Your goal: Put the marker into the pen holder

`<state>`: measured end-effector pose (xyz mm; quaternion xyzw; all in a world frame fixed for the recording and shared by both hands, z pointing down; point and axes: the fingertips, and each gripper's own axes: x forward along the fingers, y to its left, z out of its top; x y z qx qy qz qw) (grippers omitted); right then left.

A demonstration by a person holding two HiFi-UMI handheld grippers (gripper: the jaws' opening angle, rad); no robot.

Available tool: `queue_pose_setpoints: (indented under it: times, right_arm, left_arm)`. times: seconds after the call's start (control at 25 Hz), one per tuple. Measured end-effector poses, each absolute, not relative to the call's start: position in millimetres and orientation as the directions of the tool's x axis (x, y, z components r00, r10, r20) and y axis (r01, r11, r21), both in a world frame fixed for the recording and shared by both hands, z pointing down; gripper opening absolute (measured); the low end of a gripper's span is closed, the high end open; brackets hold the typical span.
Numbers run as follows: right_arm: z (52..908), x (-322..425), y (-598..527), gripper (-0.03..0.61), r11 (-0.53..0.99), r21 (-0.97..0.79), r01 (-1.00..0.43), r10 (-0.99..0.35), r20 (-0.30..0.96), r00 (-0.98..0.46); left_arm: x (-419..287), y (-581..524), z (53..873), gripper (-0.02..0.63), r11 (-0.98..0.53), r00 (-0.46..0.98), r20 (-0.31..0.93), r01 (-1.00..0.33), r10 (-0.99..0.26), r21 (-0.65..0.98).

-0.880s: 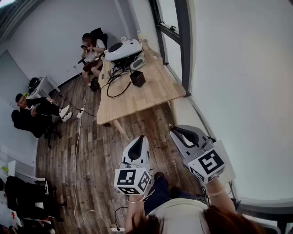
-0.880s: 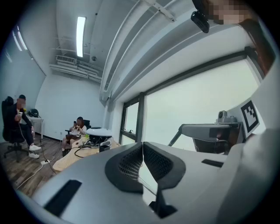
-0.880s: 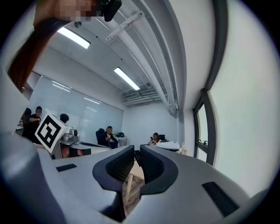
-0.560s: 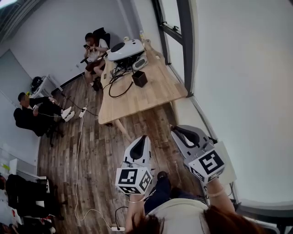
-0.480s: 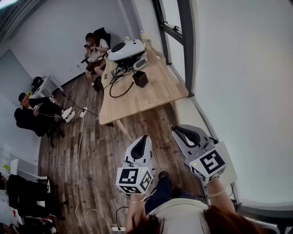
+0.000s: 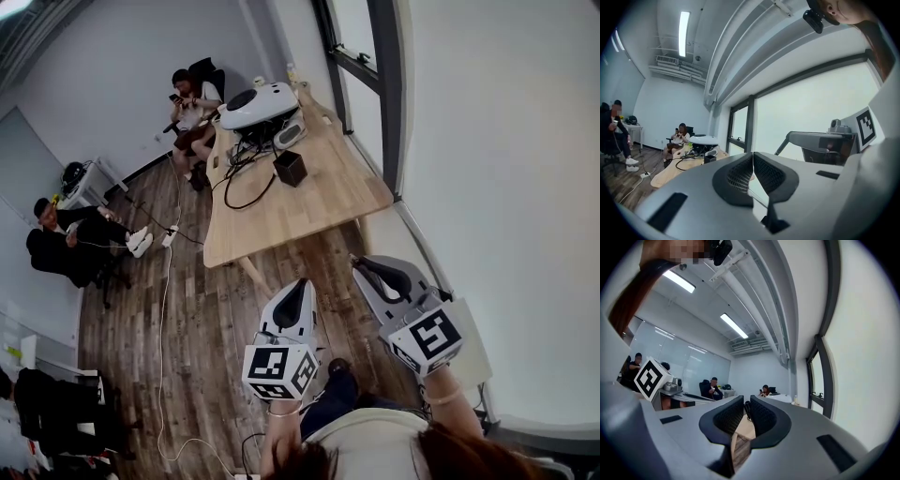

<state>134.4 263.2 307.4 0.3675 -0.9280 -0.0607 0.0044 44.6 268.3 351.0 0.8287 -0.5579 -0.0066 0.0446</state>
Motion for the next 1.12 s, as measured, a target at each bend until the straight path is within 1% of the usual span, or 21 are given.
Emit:
queue_pose_setpoints:
  times: [0.52,1.12]
  right_arm:
    - [309,82,180,0.069,0.719,0.134,-0.682,-0.686,-0.019,-0.728]
    - [301,17,112,0.067,0.691,0.163,-0.704,-0.711,-0.024,-0.703]
  left_arm:
    - [-1,183,354,0.020,-0.387,0.391,0.041,-0.918,-0.919,0.090]
    - [-58,116,350,0.020,-0.436,0.439,0.028,-0.896,-0.898,0.090]
